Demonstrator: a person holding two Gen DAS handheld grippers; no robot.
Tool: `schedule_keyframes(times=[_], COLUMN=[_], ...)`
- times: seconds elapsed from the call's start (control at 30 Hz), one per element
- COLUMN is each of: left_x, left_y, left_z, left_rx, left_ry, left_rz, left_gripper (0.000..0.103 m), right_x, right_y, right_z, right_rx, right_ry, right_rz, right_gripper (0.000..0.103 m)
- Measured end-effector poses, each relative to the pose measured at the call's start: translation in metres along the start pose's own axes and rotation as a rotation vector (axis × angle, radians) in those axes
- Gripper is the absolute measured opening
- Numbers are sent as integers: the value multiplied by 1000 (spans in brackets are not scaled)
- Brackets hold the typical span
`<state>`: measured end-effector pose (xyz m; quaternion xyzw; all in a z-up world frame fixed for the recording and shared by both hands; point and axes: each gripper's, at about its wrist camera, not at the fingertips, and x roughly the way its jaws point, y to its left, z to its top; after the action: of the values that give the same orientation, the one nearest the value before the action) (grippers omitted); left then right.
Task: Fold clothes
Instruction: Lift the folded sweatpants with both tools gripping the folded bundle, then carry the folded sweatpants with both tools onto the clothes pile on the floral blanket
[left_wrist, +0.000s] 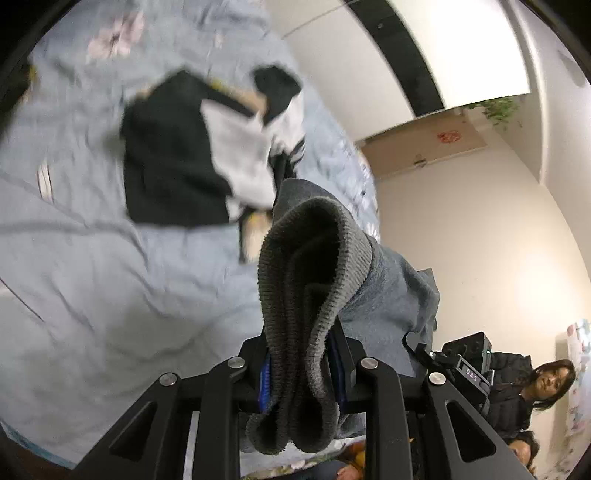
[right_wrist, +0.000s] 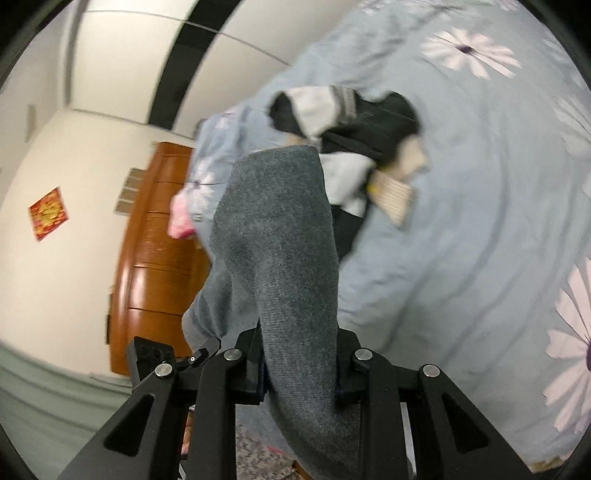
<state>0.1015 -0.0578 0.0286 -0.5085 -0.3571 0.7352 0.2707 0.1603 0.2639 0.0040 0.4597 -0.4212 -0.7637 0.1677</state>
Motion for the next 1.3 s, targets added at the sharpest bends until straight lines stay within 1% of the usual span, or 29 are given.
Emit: schedule_keyframes(times=[0.03,0.1,0.17,0.23,0.33,0.47,0.57,0.67,0.77,0.9,1.0,1.1,1.13,1.2,1.3], left_x=[-19,-45,-71,-100,-146,-204,-247,-294,-337,-381,-397,-409,-407,-392,-364], left_y=[-2,-2,4,17,52,115,170,223,267,317,350,377,388,413,450], left_z=[6,15,22,30,42,72,103,137,170,222,261,295,305,322,335], left_rx=[13,25,27,26,-1,-52,-81,-109,-129,-115,-96,-73,-66,-71,-99], left_ry=[-21,-56,-89,-118,-162,-208,-223,-234,-234,-221,-198,-169,-156,-130,-82], left_rz=[4,10,13,25,36,61,89,137,185,248,285,314,320,327,332], left_gripper=[27,27,27,27,27,27,27,27,27,27,27,27,27,27,27], right_x=[5,16,31,54,104,186,262,335,408,488,536,576,585,602,630], right_y=[13,38,59,81,114,163,207,244,280,319,341,351,352,345,325], right_z=[1,3,4,3,-2,-19,-36,-54,-72,-92,-104,-112,-114,-116,-118], right_rx=[-20,-60,-89,-123,-164,-217,-242,-246,-243,-224,-225,-222,-220,-213,-196], right_ry=[2,6,24,56,123,218,297,373,441,493,521,538,543,551,557], right_rz=[19,56,73,82,92,94,91,90,92,100,103,100,99,84,31], right_gripper=[26,26,26,26,26,26,26,26,26,26,26,26,26,26,26])
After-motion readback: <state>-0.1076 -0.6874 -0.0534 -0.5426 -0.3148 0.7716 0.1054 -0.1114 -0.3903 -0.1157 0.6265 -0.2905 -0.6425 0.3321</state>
